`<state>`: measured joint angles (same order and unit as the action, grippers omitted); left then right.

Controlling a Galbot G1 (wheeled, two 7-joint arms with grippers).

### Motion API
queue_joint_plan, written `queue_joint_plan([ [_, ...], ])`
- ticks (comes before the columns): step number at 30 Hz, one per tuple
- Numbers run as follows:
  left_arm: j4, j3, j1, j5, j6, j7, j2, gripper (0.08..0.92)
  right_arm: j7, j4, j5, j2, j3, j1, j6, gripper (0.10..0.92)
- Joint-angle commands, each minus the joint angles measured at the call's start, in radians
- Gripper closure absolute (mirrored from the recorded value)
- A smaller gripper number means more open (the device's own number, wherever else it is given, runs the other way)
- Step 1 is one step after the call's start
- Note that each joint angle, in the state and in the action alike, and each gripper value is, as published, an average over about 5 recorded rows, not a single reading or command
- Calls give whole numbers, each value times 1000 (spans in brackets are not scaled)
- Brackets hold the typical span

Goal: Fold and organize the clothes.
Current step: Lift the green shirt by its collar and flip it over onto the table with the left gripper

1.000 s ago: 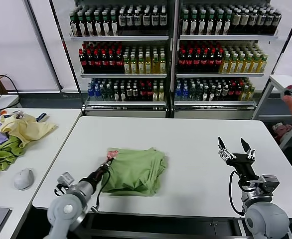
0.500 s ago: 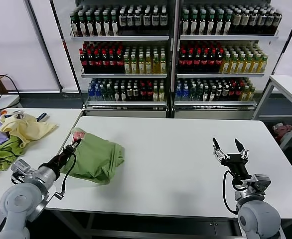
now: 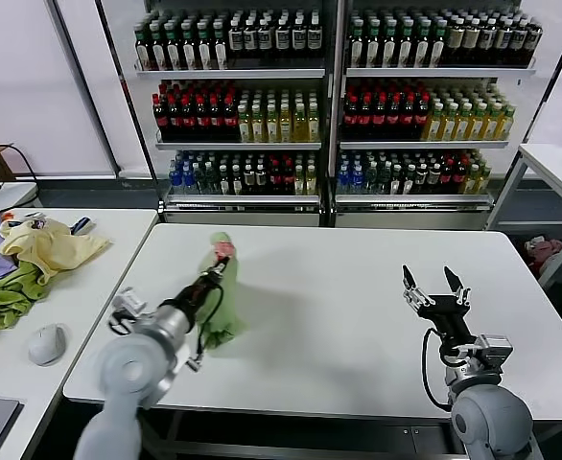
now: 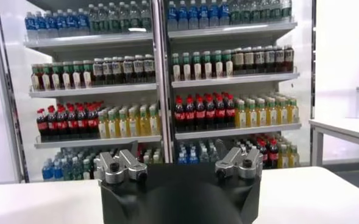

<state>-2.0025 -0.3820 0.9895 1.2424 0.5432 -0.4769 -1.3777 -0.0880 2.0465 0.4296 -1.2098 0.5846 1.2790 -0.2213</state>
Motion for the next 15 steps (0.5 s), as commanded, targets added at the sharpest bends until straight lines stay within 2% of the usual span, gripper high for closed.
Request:
queue_joint_plan([
  [1, 292, 315, -230, -238, -12, -17, -257, 895, 1, -9, 1, 0, -4, -12, 2, 203],
  [8, 523, 414, -327, -311, -42, 18, -274, 895, 4, -28, 7, 0, -6, -29, 3, 203],
  [12, 581, 431, -354, -343, -77, 59, -274, 888, 7, -46, 14, 5, -3, -40, 4, 203],
  [15, 579, 430, -347, -375, -94, 103, -271, 838, 7, -60, 18, 8, -5, -50, 3, 203],
])
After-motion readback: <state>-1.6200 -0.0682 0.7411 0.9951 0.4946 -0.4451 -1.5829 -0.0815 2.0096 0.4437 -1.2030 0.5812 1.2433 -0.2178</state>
